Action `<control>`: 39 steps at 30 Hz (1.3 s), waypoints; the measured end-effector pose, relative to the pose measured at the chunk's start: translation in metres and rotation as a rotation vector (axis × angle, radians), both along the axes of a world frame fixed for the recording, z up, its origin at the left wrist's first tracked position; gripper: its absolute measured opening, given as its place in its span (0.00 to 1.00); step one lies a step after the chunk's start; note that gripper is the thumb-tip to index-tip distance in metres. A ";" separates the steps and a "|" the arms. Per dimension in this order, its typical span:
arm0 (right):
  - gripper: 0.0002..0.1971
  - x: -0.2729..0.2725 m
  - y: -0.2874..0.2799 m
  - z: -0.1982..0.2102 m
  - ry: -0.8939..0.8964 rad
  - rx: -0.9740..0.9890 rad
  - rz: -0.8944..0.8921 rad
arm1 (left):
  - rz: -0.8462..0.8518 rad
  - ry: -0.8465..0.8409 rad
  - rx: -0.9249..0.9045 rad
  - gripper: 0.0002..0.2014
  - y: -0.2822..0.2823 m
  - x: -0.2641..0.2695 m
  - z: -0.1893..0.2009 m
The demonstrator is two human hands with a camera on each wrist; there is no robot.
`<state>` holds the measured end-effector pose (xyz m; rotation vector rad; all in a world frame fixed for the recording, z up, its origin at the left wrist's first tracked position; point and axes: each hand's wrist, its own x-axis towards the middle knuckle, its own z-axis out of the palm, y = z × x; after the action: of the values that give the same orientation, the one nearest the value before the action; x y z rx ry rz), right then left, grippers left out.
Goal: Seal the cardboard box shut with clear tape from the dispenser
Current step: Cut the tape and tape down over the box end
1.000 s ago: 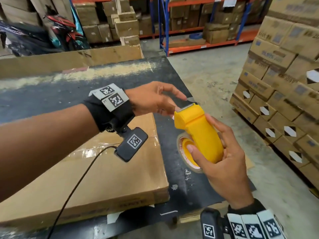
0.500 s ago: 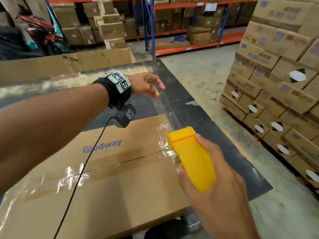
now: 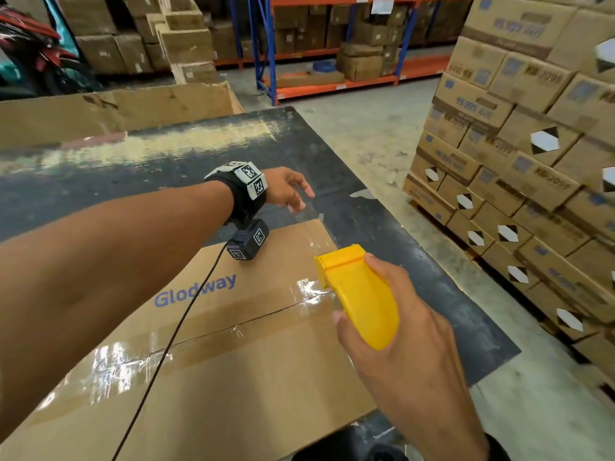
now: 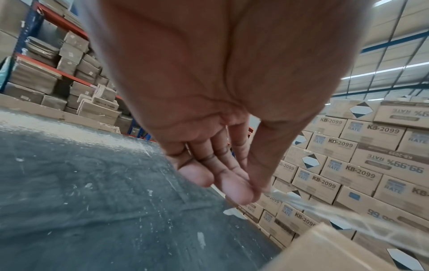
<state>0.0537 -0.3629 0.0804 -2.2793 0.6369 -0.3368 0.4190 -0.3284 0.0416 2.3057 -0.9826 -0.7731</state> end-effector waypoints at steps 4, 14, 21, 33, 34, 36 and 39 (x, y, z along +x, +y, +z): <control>0.36 0.003 0.000 0.000 -0.002 0.001 -0.006 | -0.014 0.004 0.069 0.14 -0.003 -0.002 -0.005; 0.34 0.003 0.003 0.001 0.004 -0.029 -0.027 | -0.146 -0.418 0.337 0.22 -0.019 -0.024 -0.005; 0.32 0.001 0.006 0.004 -0.002 -0.035 -0.039 | -0.258 -0.454 0.106 0.21 0.021 -0.045 0.013; 0.33 0.001 0.005 0.009 0.041 -0.059 -0.015 | -0.524 -0.371 0.337 0.52 0.061 -0.088 -0.003; 0.33 -0.001 0.004 0.008 0.047 -0.060 -0.007 | -0.525 -0.375 0.332 0.53 0.061 -0.087 -0.004; 0.34 -0.012 0.000 0.007 0.059 -0.073 0.004 | -0.526 -0.369 0.328 0.54 0.062 -0.088 -0.004; 0.34 -0.048 -0.006 0.006 0.066 -0.070 -0.014 | -0.512 -0.353 0.335 0.56 0.063 -0.089 -0.004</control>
<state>0.0053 -0.3688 0.0864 -2.3623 0.6844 -0.2956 0.3296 -0.2658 0.0372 2.5603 -1.7654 -0.7836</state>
